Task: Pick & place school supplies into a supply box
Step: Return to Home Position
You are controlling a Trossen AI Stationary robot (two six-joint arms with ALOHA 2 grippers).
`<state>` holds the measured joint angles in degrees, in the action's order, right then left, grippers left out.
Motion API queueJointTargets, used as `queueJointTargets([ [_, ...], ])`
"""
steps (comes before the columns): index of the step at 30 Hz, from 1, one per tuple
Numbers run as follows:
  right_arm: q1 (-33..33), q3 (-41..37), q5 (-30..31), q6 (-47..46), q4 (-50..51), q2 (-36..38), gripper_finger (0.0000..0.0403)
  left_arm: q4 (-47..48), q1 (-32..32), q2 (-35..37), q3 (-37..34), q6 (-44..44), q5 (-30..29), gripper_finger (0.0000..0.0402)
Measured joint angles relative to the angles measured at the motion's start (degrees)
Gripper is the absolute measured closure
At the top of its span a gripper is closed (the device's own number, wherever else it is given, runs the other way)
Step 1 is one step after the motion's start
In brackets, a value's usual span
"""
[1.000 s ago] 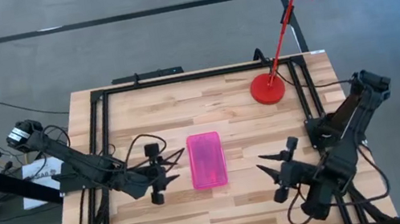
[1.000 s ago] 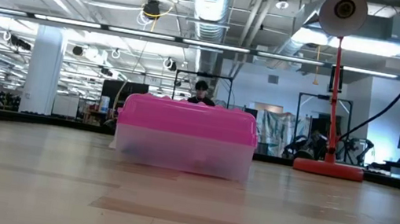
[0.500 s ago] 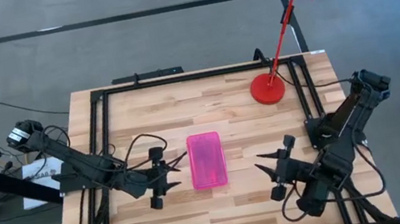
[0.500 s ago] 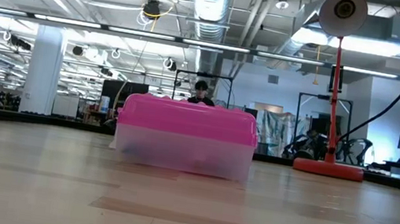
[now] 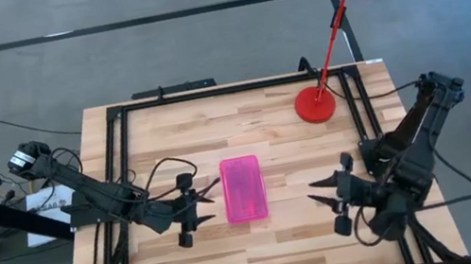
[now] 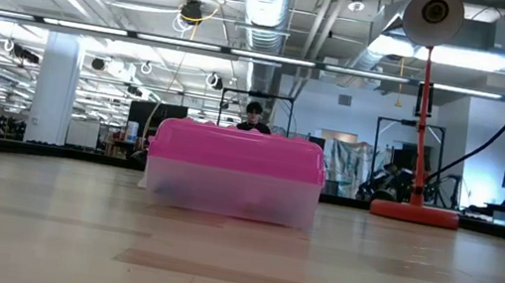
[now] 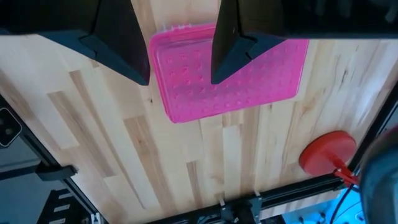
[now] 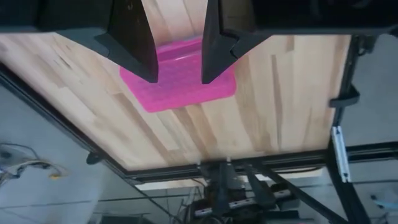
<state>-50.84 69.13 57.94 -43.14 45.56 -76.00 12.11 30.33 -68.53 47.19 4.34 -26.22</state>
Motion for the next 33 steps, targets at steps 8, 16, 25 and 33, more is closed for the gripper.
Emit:
queueJointTargets([
  [8, -0.94, 0.01, -3.96, 0.0, -0.22, 4.54, 0.0284, -0.66, -0.55, 1.54, -0.04, -1.07, -0.07, 0.0235],
  [16, -1.7, 0.01, -4.43, 0.07, -0.63, 5.9, 0.0285, -1.19, -0.55, 2.6, -0.04, -2.15, -0.07, 0.0235],
  [25, -1.54, 0.01, -6.85, 0.09, -0.61, 5.87, 0.0284, -2.61, -0.55, 2.6, -0.04, -0.44, -0.05, 0.0235],
  [33, -1.57, 0.01, -6.89, 0.15, -0.59, 5.87, 0.0285, -2.54, -2.67, 4.85, -0.04, -0.9, -3.02, 0.0235],
])
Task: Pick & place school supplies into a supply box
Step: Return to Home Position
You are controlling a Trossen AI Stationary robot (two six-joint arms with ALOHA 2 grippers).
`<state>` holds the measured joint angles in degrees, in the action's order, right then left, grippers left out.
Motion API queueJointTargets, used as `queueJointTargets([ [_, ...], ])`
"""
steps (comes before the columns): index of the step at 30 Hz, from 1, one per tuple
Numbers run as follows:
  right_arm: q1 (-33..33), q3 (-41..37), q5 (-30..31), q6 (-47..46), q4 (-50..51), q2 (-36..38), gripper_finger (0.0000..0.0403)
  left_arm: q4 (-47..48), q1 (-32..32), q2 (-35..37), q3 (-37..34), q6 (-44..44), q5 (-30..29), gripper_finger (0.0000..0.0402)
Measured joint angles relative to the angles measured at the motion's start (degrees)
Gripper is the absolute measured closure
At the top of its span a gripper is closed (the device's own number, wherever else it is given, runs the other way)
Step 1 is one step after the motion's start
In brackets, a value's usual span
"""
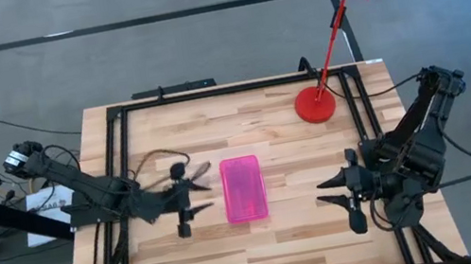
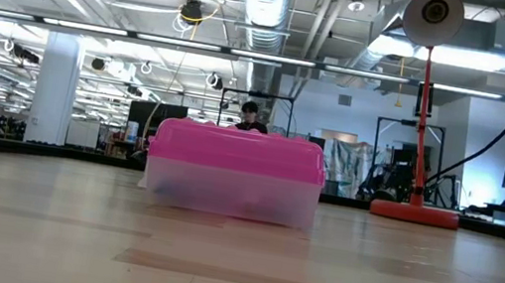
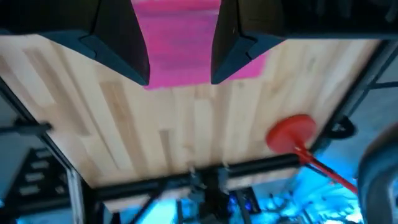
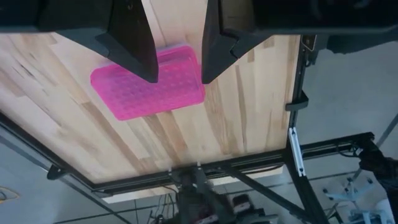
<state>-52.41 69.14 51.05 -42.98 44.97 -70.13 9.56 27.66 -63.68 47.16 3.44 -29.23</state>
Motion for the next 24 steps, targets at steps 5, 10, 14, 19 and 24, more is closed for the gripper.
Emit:
queueJointTargets([
  [5, -0.8, 0.0, -0.02, 0.0, 0.8, 0.0, 0.0285, -1.18, -4.55, 5.93, -0.75, -3.91, 4.15, 0.0235],
  [10, -2.03, 0.0, -0.04, -0.04, 1.27, 0.0, 0.0285, -4.84, -7.96, 12.63, -3.75, -8.2, 5.46, 0.0235],
  [14, -2.7, 0.0, 0.24, -0.04, 1.26, 0.0, 0.0285, -7.9, -10.29, 18.22, -8.35, -9.75, 5.46, 0.0235],
  [19, -2.71, 0.0, 0.28, -0.1, 1.24, 0.0, 0.0285, -7.45, -13.03, 25.84, -14.34, -8.67, 6.58, 0.0235],
  [24, -2.71, 0.0, 0.37, -0.11, 1.02, -0.02, 0.0285, -6.12, -13.12, 34.62, -18.45, -7.72, 13.68, 0.0235],
])
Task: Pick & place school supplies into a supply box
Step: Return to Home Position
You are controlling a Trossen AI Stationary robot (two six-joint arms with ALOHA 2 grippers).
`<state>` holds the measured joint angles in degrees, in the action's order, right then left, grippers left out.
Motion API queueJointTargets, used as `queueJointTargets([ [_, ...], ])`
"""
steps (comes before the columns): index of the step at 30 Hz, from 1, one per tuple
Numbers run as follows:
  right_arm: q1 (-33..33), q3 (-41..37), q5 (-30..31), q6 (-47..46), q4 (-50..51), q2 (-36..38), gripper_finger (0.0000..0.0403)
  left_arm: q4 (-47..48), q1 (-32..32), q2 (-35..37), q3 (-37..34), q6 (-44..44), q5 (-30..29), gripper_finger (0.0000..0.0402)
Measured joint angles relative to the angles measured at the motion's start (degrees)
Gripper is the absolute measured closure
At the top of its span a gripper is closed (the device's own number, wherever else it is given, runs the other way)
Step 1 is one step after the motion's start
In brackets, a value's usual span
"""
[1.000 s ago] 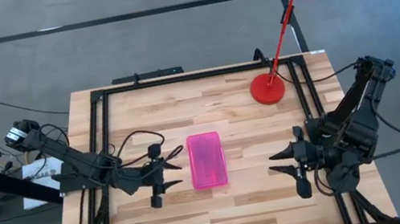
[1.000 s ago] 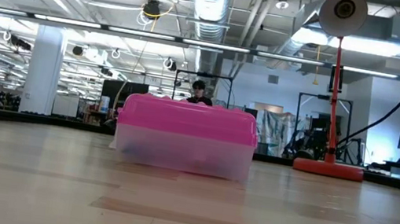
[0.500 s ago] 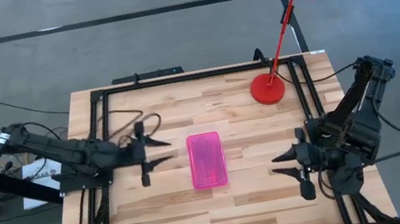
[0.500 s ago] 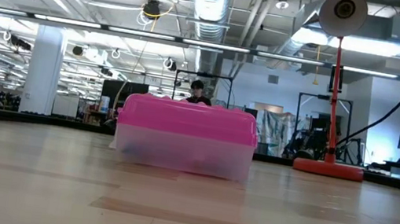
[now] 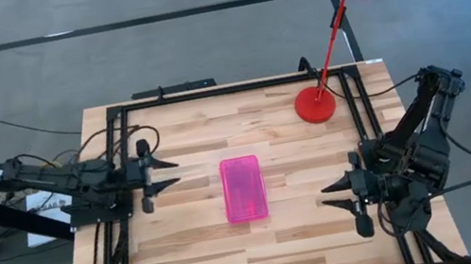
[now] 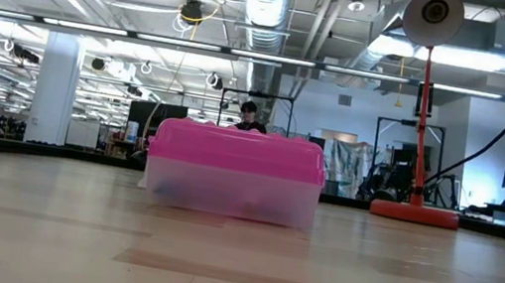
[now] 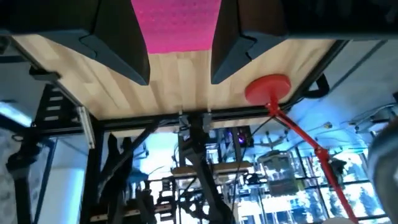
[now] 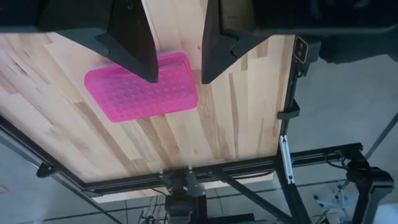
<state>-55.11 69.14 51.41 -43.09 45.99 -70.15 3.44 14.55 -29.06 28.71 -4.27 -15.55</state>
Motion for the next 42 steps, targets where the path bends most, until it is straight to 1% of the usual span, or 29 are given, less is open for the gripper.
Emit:
queueJointTargets([
  [5, 0.0, 0.0, 0.09, 0.02, 0.03, 0.0, 0.0285, 1.07, -0.09, 7.59, -2.86, 0.77, 0.32, 0.0235],
  [11, 0.0, 0.0, 0.08, 0.0, 0.21, 0.0, 0.0285, 1.09, -0.07, 14.76, -6.55, 0.73, 2.11, 0.0235],
  [14, -0.01, 0.0, 0.01, 0.0, 0.22, 0.0, 0.0285, 1.69, -0.07, 18.1, -8.19, 0.69, 1.2, 0.0235],
  [18, 0.0, 0.0, -0.06, 0.0, 0.2, 0.0, 0.0285, 4.92, -0.07, 21.92, -8.53, 0.65, 0.13, 0.0235],
  [20, 0.0, 0.0, -0.06, -0.11, 0.2, 0.0, 0.0285, 6.36, -0.09, 23.9, -8.53, 0.43, 1.59, 0.0235],
  [24, 0.0, 0.0, -0.04, -0.46, 0.2, 0.0, 0.0285, 7.91, -0.09, 27.1, -8.68, -1.18, 7.58, 0.0235],
  [26, -0.02, 0.0, 0.03, -0.46, 0.2, 0.0, 0.0285, 7.37, -0.07, 28.81, -9.51, -1.73, 8.88, 0.0235],
  [33, -0.02, 0.0, 0.07, -0.48, 0.2, -0.02, 0.0285, 5.42, -0.09, 28.99, -12.39, -3.3, 6.58, 0.0235],
  [36, -0.02, 0.0, 0.2, -0.37, 0.2, -0.02, 0.0285, 5.65, -0.09, 28.9, -12.66, -3.56, 7.54, 0.0235],
  [42, 0.0, -0.01, 1.38, 0.02, 0.22, -0.02, 0.0285, 4.0, -0.09, 28.92, -13.03, -4.28, 7.5, 0.0235],
])
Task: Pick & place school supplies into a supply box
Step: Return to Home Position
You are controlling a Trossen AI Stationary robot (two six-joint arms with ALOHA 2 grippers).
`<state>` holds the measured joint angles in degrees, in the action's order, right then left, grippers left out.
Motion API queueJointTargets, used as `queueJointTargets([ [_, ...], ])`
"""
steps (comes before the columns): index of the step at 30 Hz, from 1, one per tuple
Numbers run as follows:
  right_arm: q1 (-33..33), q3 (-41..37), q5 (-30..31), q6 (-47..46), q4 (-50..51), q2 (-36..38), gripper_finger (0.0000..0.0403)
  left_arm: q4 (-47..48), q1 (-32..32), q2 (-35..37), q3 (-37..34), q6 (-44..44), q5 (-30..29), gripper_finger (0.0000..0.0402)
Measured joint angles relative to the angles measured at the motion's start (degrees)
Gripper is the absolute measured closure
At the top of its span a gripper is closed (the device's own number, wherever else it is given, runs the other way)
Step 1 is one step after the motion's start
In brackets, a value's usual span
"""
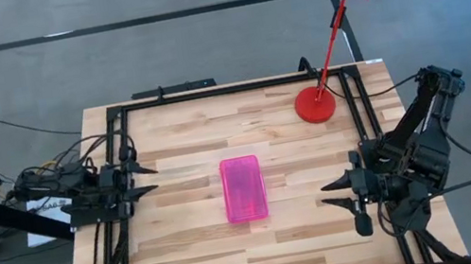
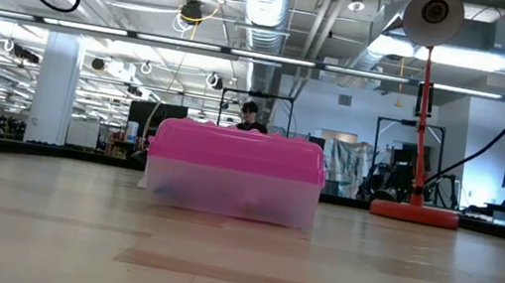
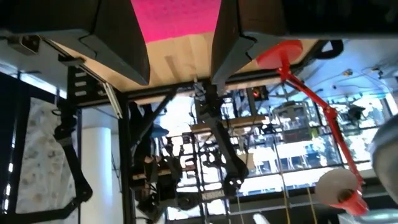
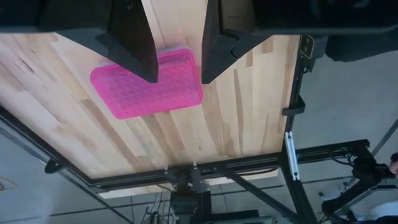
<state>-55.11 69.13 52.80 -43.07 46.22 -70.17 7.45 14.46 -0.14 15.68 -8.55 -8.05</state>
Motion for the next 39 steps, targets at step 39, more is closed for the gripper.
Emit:
queueJointTargets([
  [39, 0.0, 0.01, 1.31, 1.53, 0.02, -0.02, 0.0285, 2.8, -10.3, -0.07, -0.75, -0.81, 1.94, 0.0235],
])
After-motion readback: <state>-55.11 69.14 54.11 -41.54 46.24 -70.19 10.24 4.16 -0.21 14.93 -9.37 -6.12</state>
